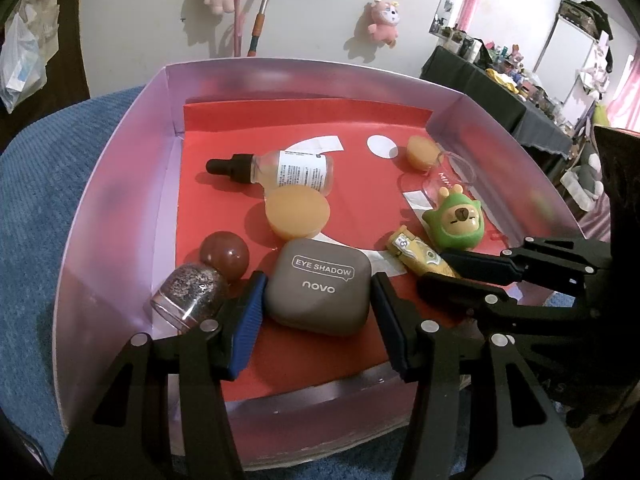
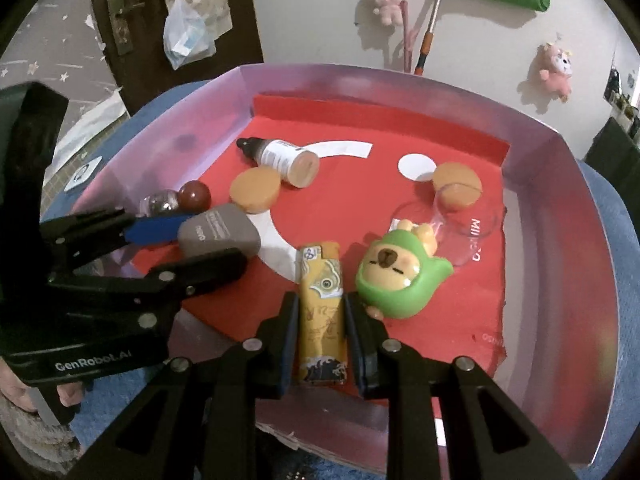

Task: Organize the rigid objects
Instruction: 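Lower both items onto the red paper and open both tools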

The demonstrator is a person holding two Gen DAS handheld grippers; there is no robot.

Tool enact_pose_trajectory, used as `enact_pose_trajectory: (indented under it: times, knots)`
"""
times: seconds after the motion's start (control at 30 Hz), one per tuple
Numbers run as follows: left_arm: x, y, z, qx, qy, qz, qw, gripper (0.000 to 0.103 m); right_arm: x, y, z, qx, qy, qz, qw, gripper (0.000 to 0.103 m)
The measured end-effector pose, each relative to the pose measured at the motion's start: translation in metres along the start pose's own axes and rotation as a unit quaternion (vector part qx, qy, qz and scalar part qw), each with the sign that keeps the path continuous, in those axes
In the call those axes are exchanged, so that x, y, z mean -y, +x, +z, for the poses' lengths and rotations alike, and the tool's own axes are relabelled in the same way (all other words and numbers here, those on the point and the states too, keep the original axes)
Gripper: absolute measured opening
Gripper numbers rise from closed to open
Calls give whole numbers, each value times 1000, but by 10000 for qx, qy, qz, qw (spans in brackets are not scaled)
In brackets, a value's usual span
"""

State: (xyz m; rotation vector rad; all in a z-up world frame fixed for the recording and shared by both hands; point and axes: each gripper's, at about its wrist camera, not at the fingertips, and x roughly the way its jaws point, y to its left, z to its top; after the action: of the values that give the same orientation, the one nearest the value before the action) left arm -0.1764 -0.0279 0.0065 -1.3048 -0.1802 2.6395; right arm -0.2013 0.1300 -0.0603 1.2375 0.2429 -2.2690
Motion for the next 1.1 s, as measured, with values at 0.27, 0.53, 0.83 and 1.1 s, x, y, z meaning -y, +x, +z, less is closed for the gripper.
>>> enact_pose_trajectory:
  times: [0.27,0.53,0.83,1.1]
  knots:
    - [1,-1,1,-19,36,45,10000,51,0,0,0,-23,-46,-26,10000,25]
    - [3,0,0,-19,68,104,9999,51,1,-1,2,-26,-40,-13,10000,25]
    - [3,0,1,-32,25,100,9999,51,0,-1,2,1,-32,-1,10000,25]
    - [3,-1,1,-35,-25,102,9999,51,1,-5,0,58,11,19,10000,27]
